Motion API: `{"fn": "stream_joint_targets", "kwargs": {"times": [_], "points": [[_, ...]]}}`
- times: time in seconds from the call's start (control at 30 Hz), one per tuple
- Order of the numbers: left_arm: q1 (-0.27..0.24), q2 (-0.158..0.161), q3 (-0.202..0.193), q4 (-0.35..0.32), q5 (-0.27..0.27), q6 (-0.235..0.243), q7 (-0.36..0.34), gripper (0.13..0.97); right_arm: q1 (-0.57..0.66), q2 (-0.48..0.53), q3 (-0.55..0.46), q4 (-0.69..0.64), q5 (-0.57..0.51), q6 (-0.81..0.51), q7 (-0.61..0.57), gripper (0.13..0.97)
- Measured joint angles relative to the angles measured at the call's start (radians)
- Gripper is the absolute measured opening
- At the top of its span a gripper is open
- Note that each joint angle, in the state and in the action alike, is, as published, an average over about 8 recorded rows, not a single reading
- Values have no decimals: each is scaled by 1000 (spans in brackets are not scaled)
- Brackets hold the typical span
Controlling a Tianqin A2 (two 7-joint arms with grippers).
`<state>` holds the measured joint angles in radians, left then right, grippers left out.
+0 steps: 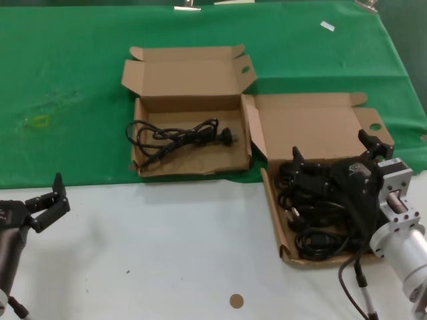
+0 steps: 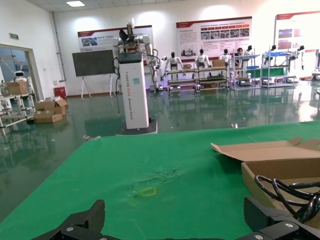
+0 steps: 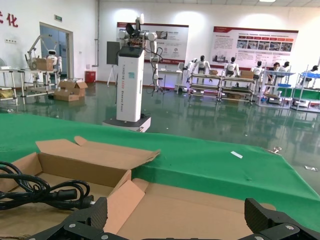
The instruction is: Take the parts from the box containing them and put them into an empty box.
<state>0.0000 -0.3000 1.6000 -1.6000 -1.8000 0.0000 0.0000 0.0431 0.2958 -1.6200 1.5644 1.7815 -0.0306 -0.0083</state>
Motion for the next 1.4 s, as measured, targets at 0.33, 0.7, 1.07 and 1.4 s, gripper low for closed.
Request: {"fn": "stream_joint_targets", "kwargs": {"times": [0.33,0.7,1.07,1.4], "points": [[0,0,0,0,0,0,0,966,0,0,0,0,0,0,0,966],[0,0,0,0,0,0,0,966,0,0,0,0,0,0,0,966],[0,0,0,0,0,0,0,966,0,0,0,0,0,0,0,966],[0,0,0,0,0,0,0,966,0,0,0,0,0,0,0,966]]}}
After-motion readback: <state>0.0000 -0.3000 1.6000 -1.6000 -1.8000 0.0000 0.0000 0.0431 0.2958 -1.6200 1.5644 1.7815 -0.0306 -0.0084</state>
